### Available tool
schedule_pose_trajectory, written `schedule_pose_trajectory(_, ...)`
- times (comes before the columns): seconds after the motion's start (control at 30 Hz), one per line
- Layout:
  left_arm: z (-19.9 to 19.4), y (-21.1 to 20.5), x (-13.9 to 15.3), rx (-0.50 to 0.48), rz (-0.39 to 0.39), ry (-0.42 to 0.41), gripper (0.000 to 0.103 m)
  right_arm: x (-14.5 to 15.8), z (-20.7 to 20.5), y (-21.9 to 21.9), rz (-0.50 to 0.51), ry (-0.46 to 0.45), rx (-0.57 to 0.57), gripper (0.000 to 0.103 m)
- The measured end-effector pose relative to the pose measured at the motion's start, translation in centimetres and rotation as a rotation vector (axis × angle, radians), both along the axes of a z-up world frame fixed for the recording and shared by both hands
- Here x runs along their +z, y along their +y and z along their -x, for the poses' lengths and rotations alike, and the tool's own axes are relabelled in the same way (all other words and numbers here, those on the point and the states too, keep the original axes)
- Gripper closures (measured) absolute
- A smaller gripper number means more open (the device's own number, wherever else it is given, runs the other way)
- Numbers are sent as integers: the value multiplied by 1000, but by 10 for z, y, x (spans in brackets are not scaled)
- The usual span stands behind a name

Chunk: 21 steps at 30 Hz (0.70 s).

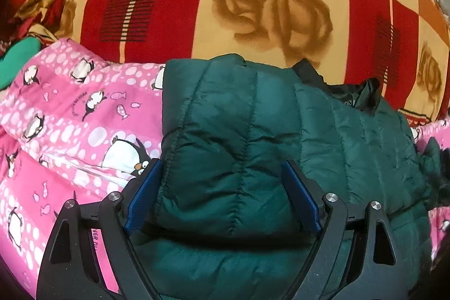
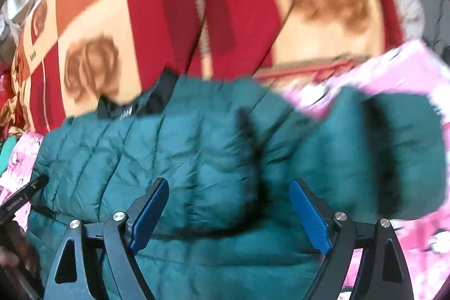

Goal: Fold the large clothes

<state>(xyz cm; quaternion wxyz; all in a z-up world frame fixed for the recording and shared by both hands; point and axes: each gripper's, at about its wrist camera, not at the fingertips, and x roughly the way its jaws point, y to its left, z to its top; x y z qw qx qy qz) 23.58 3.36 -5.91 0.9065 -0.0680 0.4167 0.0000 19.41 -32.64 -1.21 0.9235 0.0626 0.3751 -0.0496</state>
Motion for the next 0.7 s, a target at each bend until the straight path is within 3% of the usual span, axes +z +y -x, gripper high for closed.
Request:
schedule_pose_trajectory(0.23, 2, 3, 0, 5, 12, -2, 17, -4, 26, -66, 122, 49, -180, 17)
schedule_pose_trajectory(0.63, 2, 3, 0, 5, 13, -2, 17, -31, 7, -107, 110, 104, -246, 17)
schedule_pose_trajectory(0.7, 3, 4, 0, 5, 16, -1, 17, -35, 5, -119, 66, 103, -260, 24)
